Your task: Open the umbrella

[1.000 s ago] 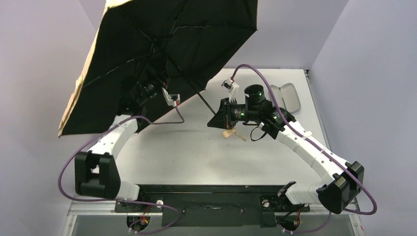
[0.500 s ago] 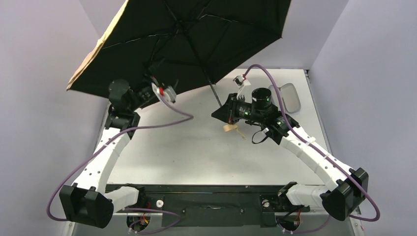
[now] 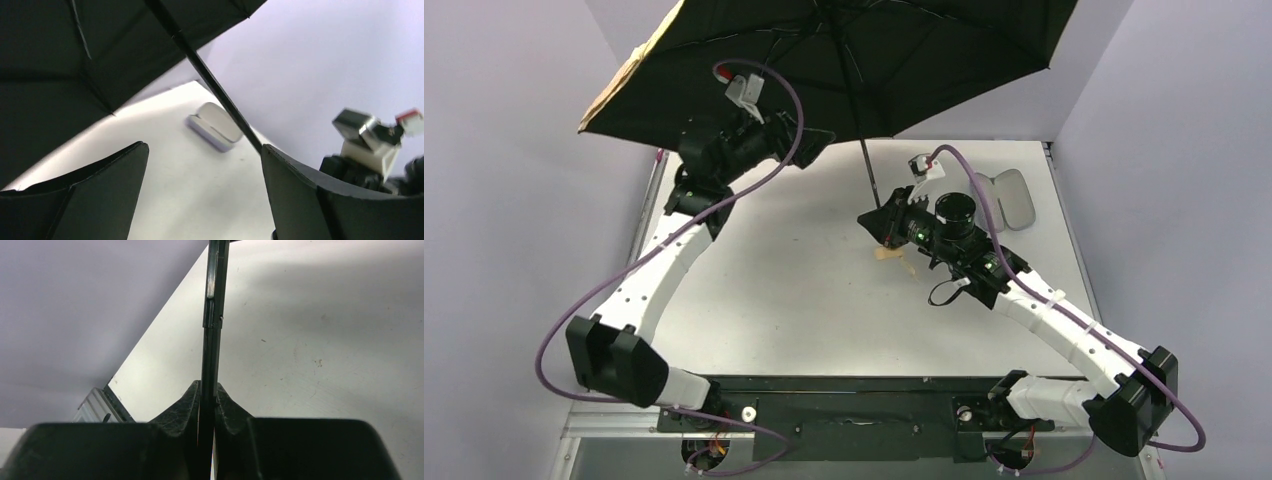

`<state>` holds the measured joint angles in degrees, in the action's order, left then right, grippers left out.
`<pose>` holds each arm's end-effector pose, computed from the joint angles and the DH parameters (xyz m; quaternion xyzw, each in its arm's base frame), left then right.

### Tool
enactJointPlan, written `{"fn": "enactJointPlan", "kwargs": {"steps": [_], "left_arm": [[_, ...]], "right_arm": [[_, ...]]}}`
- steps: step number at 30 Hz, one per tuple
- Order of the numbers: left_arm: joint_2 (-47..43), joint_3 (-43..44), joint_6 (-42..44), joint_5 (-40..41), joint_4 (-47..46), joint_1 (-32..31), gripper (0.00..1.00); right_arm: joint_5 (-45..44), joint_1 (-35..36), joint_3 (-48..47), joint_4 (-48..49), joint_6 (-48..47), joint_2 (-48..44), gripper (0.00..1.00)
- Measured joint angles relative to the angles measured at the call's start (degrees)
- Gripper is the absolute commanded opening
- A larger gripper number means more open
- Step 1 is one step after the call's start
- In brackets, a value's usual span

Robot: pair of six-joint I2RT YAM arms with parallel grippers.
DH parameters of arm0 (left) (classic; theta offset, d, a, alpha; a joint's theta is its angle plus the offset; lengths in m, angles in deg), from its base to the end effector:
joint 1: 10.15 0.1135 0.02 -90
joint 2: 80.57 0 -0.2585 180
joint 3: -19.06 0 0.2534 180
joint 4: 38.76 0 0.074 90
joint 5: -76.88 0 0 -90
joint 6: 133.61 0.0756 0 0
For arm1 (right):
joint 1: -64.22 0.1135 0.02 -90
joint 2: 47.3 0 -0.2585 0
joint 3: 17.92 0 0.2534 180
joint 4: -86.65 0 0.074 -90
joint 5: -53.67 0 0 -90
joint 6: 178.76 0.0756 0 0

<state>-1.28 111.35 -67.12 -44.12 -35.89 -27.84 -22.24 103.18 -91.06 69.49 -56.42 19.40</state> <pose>0.3269 -0.1451 0.4489 0.1732 0.6282 -0.4205 0.6313 0.2328 0.2119 0.3519 -0.1222 0.7585 0.4458 0.4594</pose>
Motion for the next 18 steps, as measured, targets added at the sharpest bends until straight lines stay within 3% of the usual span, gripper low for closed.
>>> {"fn": "enactJointPlan", "kwargs": {"steps": [7,12,18], "left_arm": [[10.08,6.29,-19.45,1.11,-1.68,-3.13,0.77],[13.33,7.72,-28.2,0.92,-3.87,-4.26,0.54],[13.99,7.74,-33.62,0.52,-7.39,-4.61,0.19]], "right_arm": [[-5.4,4.68,0.98,2.25,-2.12,-0.24,0.0],[-7.32,6.34,1.36,3.82,-3.39,-0.24,0.0],[-9.44,7.19,2.45,4.04,-4.48,-0.24,0.0]]}}
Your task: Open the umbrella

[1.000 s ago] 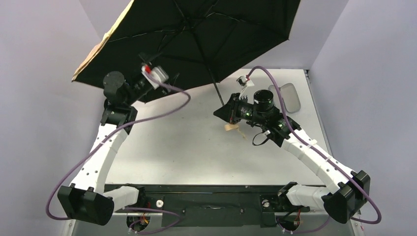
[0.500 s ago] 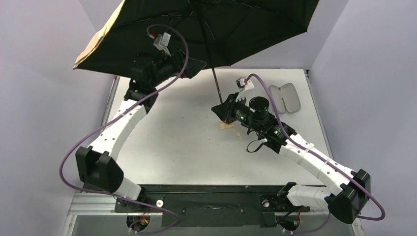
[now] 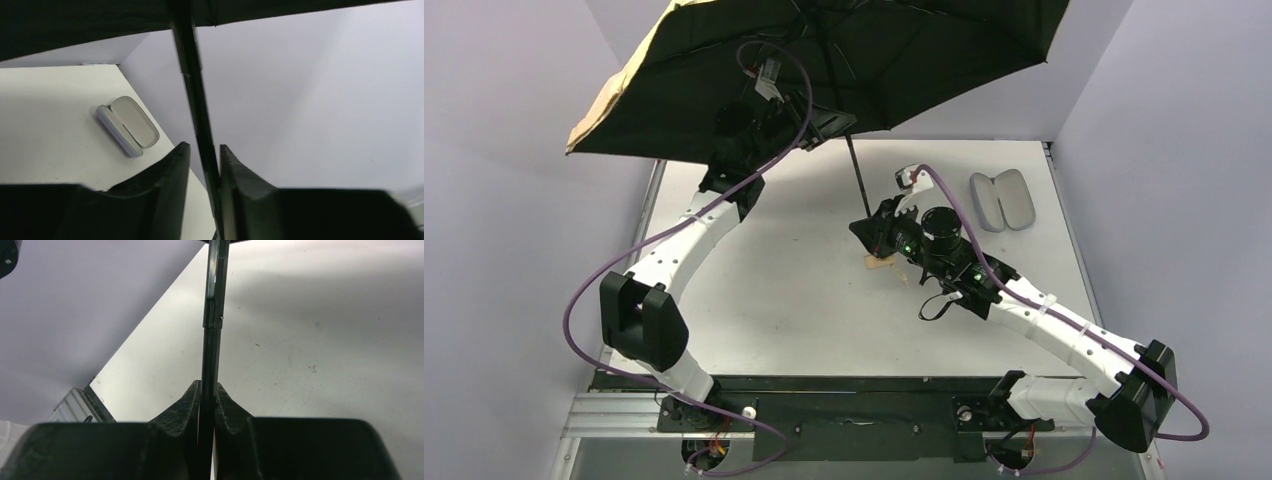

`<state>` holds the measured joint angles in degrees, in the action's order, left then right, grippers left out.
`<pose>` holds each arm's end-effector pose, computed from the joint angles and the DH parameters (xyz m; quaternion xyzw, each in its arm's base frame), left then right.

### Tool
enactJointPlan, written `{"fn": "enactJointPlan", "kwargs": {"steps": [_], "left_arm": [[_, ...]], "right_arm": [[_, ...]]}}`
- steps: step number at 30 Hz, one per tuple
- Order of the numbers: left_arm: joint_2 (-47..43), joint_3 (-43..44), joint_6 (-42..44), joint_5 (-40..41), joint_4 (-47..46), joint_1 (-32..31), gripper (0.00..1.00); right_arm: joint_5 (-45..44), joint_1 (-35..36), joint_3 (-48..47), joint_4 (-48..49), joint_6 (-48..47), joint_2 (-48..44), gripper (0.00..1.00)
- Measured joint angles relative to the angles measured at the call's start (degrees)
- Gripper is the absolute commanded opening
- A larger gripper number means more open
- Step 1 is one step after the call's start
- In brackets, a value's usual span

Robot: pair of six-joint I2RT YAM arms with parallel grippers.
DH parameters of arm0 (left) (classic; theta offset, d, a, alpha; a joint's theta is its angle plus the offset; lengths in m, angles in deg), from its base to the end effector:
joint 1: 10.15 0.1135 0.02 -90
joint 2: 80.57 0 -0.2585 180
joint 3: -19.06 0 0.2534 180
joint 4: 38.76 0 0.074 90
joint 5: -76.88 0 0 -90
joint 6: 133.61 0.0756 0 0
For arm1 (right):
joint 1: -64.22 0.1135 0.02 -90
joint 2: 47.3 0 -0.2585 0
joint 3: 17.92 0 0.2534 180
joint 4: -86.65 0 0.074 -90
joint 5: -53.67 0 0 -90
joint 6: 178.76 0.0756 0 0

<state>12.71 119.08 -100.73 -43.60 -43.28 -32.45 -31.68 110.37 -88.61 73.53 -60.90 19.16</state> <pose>0.3767 -0.1960 0.4285 0.0108 0.6448 -0.6048 0.4673 0.2152 0.2329 0.3461 -0.1467 0.7453 0.4156 0.5002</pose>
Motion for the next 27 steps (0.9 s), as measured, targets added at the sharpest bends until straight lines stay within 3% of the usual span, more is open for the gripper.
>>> {"fn": "enactJointPlan", "kwargs": {"steps": [3,7,10,12,20,27], "left_arm": [[0.31,0.0,-1.84,-0.31,-1.33,0.0,0.02],[0.5,-0.04,-5.46,-1.25,-1.62,-0.04,0.0],[0.52,-0.61,-5.66,-3.17,-1.7,0.0,0.0],[0.52,-1.73,-5.68,-5.09,-1.79,0.02,0.0],[0.52,-9.97,-3.08,-12.61,-1.97,0.02,0.0],[0.66,-18.38,1.49,-16.79,-9.7,0.81,0.0]], "right_arm": [[-0.46,0.09,0.72,0.13,-0.24,0.0,0.08],[-0.92,0.07,1.33,0.22,-1.68,-0.04,0.19],[-0.94,0.07,1.4,1.49,-3.52,-1.09,0.57],[-1.05,0.07,1.4,1.86,-4.83,-2.67,0.74],[-1.22,-1.84,3.02,-1.05,-13.42,-10.84,0.81],[-1.22,-5.77,8.15,-6.4,-21.38,-14.1,0.82]]}}
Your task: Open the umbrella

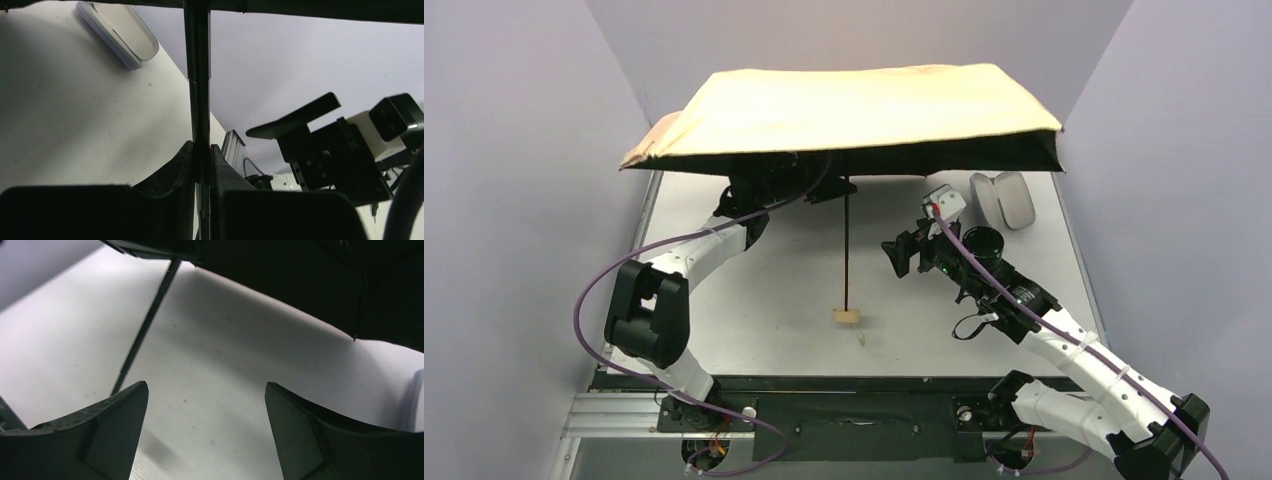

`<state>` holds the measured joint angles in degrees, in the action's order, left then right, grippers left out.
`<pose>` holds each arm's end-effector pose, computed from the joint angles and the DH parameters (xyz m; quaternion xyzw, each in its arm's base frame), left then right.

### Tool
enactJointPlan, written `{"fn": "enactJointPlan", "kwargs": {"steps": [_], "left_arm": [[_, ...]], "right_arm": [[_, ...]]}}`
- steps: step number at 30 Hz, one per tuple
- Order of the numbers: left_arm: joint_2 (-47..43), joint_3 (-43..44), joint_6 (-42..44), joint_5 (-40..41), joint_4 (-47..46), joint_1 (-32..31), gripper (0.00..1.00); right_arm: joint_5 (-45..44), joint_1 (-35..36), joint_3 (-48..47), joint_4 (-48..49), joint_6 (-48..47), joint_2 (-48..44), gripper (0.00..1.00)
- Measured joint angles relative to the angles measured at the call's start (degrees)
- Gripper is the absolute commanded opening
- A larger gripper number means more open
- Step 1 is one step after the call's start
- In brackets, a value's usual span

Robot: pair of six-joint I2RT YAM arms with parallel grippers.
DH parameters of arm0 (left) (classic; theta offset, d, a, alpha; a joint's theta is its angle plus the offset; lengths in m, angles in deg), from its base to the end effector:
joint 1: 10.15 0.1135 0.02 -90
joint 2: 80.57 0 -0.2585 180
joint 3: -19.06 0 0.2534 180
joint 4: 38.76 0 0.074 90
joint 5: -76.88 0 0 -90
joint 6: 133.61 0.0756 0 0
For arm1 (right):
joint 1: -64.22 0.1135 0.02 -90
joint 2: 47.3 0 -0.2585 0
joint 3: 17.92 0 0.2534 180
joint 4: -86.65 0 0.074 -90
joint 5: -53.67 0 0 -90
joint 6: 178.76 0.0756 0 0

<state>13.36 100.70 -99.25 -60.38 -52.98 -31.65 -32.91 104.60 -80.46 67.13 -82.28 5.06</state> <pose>0.3616 -0.2021 0.3217 0.0885 0.6933 -0.6285 0.3412 0.1944 0.1712 0.3387 -0.2406 0.7233 0.2781 0.5845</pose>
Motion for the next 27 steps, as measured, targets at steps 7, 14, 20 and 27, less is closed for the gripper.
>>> {"fn": "enactJointPlan", "kwargs": {"steps": [7,14,20,27], "left_arm": [[1.73,-6.21,3.69,-4.0,-7.96,0.5,0.17],[1.57,-8.37,9.42,-4.46,-3.34,2.34,0.66],[-0.28,-11.26,17.46,-3.06,7.39,5.35,1.0],[-5.18,-10.14,35.56,2.8,31.98,7.8,0.97]], "right_arm": [[0.0,-0.59,3.02,-3.72,-5.7,-0.72,0.82],[0.0,-0.66,5.29,-5.09,-9.99,-0.96,0.82],[0.04,-1.81,5.79,-6.25,-13.07,-1.22,0.82],[0.04,-3.23,8.92,-9.2,-18.08,-3.61,0.82]]}}
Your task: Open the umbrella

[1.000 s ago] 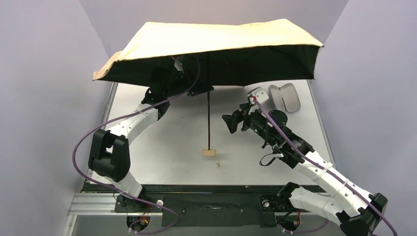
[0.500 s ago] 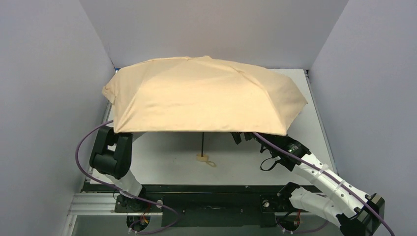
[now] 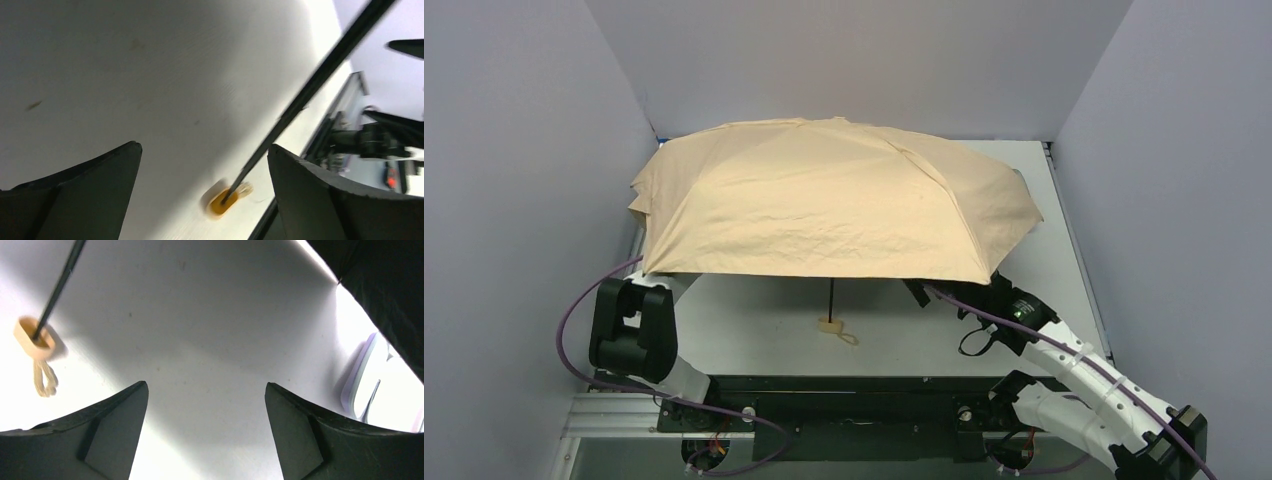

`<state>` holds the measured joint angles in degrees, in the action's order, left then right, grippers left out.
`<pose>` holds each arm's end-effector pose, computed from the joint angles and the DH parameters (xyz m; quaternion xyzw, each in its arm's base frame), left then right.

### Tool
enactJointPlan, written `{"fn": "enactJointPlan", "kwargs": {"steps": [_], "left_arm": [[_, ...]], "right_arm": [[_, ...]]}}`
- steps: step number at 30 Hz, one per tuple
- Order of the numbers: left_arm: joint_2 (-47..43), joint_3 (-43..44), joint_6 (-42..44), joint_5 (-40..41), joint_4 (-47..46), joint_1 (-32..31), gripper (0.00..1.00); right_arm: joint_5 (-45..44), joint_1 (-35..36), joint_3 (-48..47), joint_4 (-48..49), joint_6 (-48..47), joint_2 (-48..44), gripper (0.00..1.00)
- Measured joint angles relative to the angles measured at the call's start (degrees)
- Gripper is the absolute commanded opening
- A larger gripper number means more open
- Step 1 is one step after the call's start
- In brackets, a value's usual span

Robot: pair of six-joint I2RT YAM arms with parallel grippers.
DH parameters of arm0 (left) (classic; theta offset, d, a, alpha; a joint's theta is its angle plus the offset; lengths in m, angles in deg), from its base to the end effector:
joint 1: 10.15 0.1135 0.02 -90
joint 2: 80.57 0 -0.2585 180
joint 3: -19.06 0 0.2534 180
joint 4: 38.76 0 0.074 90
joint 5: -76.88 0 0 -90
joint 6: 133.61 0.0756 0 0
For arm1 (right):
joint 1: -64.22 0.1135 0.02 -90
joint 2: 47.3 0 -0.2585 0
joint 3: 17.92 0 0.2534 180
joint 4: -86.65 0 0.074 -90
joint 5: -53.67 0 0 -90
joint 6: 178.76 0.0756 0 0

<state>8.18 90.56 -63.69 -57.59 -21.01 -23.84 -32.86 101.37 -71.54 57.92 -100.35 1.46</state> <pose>0.3384 -0.1369 0.2234 0.1287 0.8295 -0.4453 0.3115 0.1875 0.1478 0.2689 -0.3607 0.7562 0.1454 0.5262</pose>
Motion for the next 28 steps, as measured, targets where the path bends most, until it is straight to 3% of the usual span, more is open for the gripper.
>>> {"fn": "enactJointPlan", "kwargs": {"steps": [5,10,18,22,28], "left_arm": [[-1.44,0.79,15.15,8.72,18.91,2.25,0.97],[-4.68,-0.28,26.77,18.4,31.01,5.38,0.97],[-23.26,-12.17,36.98,36.98,31.41,9.03,0.97],[-32.83,-18.71,39.08,45.79,29.05,8.98,0.97],[-40.39,-22.95,40.3,54.55,27.26,9.01,0.97]], "right_arm": [[0.13,0.0,3.26,-5.31,-3.85,-1.75,0.82],[-0.59,-1.25,5.05,-10.05,-6.08,-5.7,0.82],[-6.12,-7.72,7.23,-16.11,-11.76,-12.83,0.84],[-8.92,-9.86,8.87,-19.52,-14.62,-16.72,0.84],[-11.58,-12.31,10.16,-23.63,-16.2,-23.32,0.84]]}}
